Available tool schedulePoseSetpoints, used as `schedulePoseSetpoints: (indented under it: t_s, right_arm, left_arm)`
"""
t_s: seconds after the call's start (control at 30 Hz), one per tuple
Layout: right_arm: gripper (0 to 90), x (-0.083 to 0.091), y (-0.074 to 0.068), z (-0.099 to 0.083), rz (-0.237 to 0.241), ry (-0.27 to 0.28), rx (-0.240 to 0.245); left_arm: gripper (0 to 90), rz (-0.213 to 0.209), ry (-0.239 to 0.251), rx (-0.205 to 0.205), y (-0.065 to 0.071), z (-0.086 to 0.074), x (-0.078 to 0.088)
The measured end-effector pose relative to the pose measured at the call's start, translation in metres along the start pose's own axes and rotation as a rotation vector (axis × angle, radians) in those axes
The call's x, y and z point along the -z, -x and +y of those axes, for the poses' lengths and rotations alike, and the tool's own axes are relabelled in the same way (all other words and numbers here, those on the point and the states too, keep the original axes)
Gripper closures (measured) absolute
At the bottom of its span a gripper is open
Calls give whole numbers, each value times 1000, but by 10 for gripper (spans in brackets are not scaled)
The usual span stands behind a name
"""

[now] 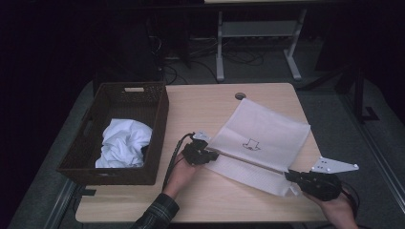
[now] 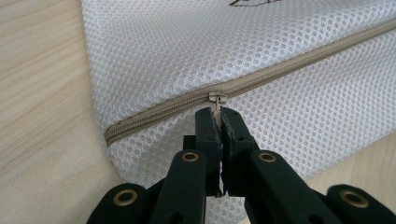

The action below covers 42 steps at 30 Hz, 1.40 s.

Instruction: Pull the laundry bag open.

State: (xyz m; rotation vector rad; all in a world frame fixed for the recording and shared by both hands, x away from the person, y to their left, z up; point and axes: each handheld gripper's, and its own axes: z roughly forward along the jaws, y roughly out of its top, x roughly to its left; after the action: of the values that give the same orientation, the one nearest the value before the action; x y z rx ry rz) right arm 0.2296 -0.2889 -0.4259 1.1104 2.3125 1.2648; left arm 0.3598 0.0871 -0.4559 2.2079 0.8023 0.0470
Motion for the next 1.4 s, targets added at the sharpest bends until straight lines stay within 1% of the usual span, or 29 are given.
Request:
schedulePoseSetpoints:
  t_s: [0.03, 0.1, 0.2, 0.23, 0.27, 0.3, 0.33, 0.37, 0.4, 0.47, 0.53, 0.67, 0.73, 0.83, 1.0, 1.03, 1.13, 1.17, 1.23, 1.3, 1.4]
  right_arm:
    - [837, 0, 0, 0, -1, -1, 3]
    - [837, 0, -1, 1, -8, -4, 4]
    - [837, 4, 4, -2, -28, 1, -12]
    - [837, 4, 4, -2, -28, 1, -12]
    - [837, 5, 6, -3, -31, 3, -21]
    - [837, 5, 7, -3, -21, 3, -22]
    - [837, 4, 6, -3, -22, -1, -16]
    - [837, 4, 6, -3, -22, -1, -16]
    - [836, 3, 6, -3, -24, -6, -10]
    - [835, 0, 8, -4, -27, -24, -14]
    - [833, 0, 9, -5, -31, -29, -16]
    - [827, -2, 11, -6, -47, -47, -7]
    - [822, -3, 13, -7, -58, -57, -4]
    - [815, -3, 18, -10, -82, -73, -15]
    - [807, 1, 27, -15, -115, -81, -46]
    - [804, 1, 28, -15, -117, -81, -49]
    - [803, 3, 33, -18, -120, -84, -64]
    - [800, 4, 34, -18, -124, -89, -71]
    - [799, 5, 36, -20, -131, -97, -78]
    - [799, 6, 39, -21, -137, -101, -90]
    - [795, 8, 44, -24, -152, -120, -110]
  left_arm:
    - [876, -1, -5, 1, -1, 0, 0]
    - [877, 38, -22, 4, -4, -2, 1]
    - [876, 68, -16, 42, -18, -6, 9]
    - [877, 68, -16, 42, -18, -6, 9]
    - [877, 44, -2, 56, -23, -7, 13]
    - [876, 56, -8, 44, -23, -6, 14]
    - [876, 65, -16, 40, -22, -6, 14]
    - [876, 65, -16, 40, -22, -6, 14]
    - [876, 58, -22, 44, -23, -8, 12]
    - [876, 42, -24, 49, -24, -9, 11]
    - [875, 42, -25, 42, -24, -8, 11]
    - [873, 26, -16, 48, -24, -7, 9]
    - [873, 21, -15, 40, -23, -5, 7]
    - [873, 9, -4, 32, -21, 1, 3]
    - [873, -10, -17, 14, -20, 11, -7]
    - [873, -12, -12, 12, -20, 12, -9]
    - [873, -25, -19, 8, -21, 16, -16]
    - [873, -25, -19, 8, -21, 16, -16]
    - [873, -29, -21, -6, -21, 23, -23]
    - [873, -34, -15, -5, -21, 28, -28]
    - [873, -43, -22, -6, -22, 35, -36]
